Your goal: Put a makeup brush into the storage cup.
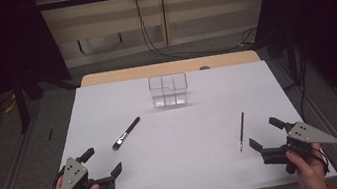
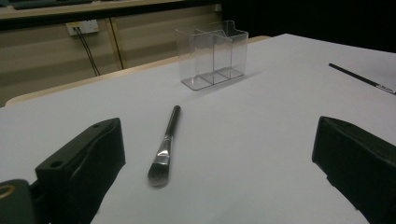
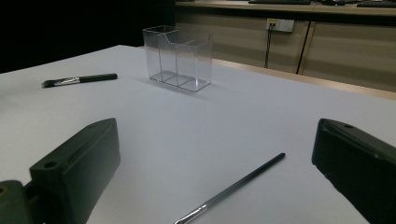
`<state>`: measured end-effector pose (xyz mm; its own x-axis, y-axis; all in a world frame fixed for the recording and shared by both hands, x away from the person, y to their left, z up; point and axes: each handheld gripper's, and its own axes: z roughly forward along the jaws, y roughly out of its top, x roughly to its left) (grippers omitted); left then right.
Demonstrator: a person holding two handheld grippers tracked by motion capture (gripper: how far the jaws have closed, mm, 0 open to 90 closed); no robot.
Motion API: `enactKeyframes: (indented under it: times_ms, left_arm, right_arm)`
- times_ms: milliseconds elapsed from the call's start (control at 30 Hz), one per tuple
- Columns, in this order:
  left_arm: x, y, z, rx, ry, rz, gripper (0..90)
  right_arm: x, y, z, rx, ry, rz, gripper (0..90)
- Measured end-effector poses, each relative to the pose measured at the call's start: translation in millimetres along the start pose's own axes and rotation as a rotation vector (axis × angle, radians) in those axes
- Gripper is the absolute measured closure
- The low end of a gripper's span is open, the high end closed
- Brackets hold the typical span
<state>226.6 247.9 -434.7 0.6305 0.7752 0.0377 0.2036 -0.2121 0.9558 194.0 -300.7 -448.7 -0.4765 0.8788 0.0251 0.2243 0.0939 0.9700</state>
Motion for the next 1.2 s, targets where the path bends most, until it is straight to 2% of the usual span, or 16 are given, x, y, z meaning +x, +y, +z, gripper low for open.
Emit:
enactKeyframes:
  times_ms: [200, 333, 533, 567, 633, 667, 733, 767, 833, 900, 967, 1033, 1067, 1133, 1167, 1200]
  left_arm:
    - [-0.3, -0.8, -0.7, 0.004, 0.007, -0.007, 2.6]
    - [-0.6, -0.5, 0.7, 0.010, 0.001, 0.012, 2.6]
    - [0.2, 2.2, 6.9, -0.001, -0.006, 0.014, 2.6]
    - [0.1, 2.8, 8.8, -0.001, -0.002, 0.009, 2.6]
    - [0.5, 4.5, 12.2, -0.012, -0.014, -0.037, 2.6]
    - [0.2, 5.8, 13.9, -0.013, -0.022, -0.044, 2.5]
    - [-1.8, 9.2, 16.1, -0.019, -0.020, -0.004, 2.5]
    - [-2.2, 10.8, 17.3, -0.022, -0.024, 0.003, 2.5]
    - [-2.0, 12.7, 20.1, -0.026, -0.024, -0.002, 2.5]
    - [-1.5, 14.3, 25.3, -0.019, -0.021, 0.010, 2.6]
    - [-2.0, 14.9, 27.6, -0.018, -0.018, -0.002, 2.6]
    - [-1.2, 19.8, 34.0, -0.006, -0.010, 0.011, 2.5]
    - [-0.8, 22.1, 36.8, -0.003, -0.018, 0.032, 2.6]
    - [0.4, 25.6, 41.0, -0.006, -0.011, 0.034, 2.6]
    - [1.6, 27.8, 46.2, -0.017, -0.011, 0.016, 2.5]
    - [2.2, 28.7, 48.9, -0.012, -0.009, 0.029, 2.5]
  right_arm:
    - [-0.4, 0.1, 2.9, 0.002, 0.006, 0.008, 0.3]
    - [0.4, 0.3, 2.6, 0.005, 0.010, 0.014, 0.3]
    - [0.3, 0.0, 1.4, 0.004, 0.008, 0.015, 0.3]
    - [0.3, -0.1, 1.4, 0.005, 0.006, 0.015, 0.3]
    - [0.3, -0.5, 1.3, 0.011, 0.005, 0.012, 0.1]
    - [0.2, -0.6, 1.2, 0.014, 0.005, 0.012, 0.0]
    - [0.1, -0.6, 1.1, 0.013, 0.006, 0.013, 0.0]
    - [0.2, -0.7, 1.1, 0.015, 0.006, 0.012, 0.0]
    - [0.2, -0.9, 1.4, 0.018, 0.006, 0.010, 0.0]
    - [0.3, -1.0, 1.4, 0.017, 0.006, 0.009, 0.0]
    - [0.6, -1.2, 1.1, 0.018, 0.005, 0.014, 0.0]
    - [-0.1, -1.5, 1.2, 0.021, 0.005, 0.016, 0.0]
    - [-0.1, -1.5, 1.4, 0.022, 0.002, 0.016, 0.0]
    - [-0.1, -1.4, 1.6, 0.023, 0.003, 0.015, 0.0]
    - [0.1, -1.5, 1.9, 0.024, 0.005, 0.014, 0.0]
    - [-0.2, -1.6, 2.4, 0.026, 0.005, 0.010, 0.0]
